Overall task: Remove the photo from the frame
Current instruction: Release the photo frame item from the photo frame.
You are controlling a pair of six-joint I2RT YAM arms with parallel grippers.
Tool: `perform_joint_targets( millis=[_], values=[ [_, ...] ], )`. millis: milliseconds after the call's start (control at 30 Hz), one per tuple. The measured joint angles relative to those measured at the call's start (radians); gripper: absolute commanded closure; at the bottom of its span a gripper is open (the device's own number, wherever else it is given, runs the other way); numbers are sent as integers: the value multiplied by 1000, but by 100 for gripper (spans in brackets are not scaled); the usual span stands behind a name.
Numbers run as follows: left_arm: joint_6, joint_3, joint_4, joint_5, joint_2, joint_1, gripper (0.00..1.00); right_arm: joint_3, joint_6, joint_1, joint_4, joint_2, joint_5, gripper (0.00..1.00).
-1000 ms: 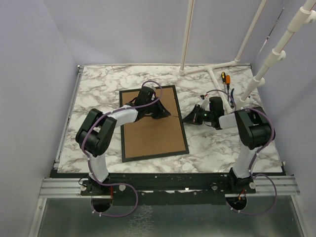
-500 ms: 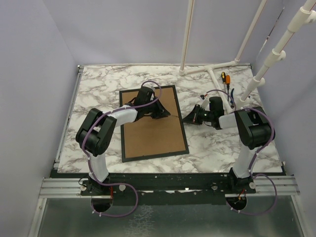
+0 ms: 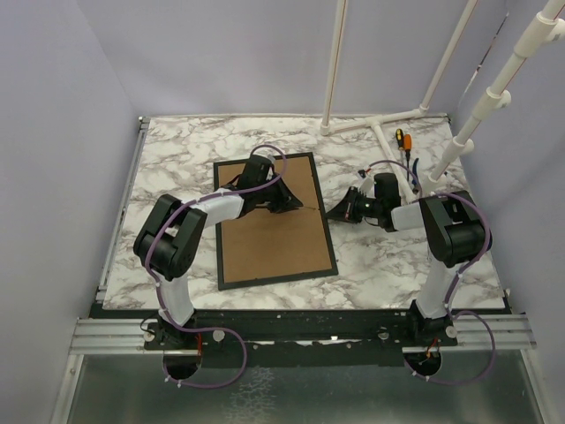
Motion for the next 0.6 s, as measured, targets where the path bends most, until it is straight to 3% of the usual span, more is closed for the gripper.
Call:
perform_joint_targets(
  millis=[600],
  values=[
    [-5,0,2,27,7,0,100,2,0,0,0,0,0,94]
  ],
)
